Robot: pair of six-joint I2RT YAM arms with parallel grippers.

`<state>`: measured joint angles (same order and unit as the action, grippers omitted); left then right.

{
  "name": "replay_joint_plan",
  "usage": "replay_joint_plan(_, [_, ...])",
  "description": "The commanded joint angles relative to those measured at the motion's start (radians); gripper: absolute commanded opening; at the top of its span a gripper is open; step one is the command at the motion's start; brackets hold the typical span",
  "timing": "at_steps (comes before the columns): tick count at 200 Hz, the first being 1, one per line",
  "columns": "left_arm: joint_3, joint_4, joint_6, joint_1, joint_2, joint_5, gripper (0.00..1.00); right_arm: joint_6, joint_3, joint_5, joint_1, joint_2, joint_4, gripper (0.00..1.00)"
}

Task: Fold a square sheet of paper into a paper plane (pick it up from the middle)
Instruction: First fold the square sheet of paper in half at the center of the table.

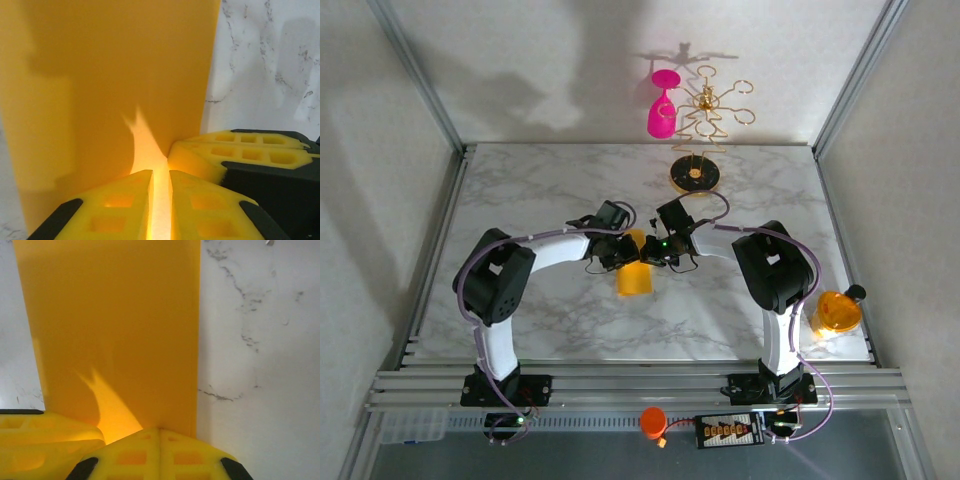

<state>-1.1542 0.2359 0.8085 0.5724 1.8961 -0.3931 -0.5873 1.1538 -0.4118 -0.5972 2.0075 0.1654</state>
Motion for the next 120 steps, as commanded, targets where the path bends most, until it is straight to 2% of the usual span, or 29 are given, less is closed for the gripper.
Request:
replay_joint_plan(1, [-0.04,0.072,-0.037,0.014,0.027,0.013,0.16,0.007,-0.085,0.251,-0.011,0.164,0.183,0.05])
replay_joint_plan(85, [-0.028,0.129,-0.047,0.002,0.06,0.108,0.12,0.014,-0.092,0.274,-0.01,0.183,0.183,0.04])
replay_joint_plan(120, [0.035,0.114,-0.078,-0.037,0.027,0.089,0.12,0.025,-0.1,0.31,-0.011,0.195,0.194,0.04])
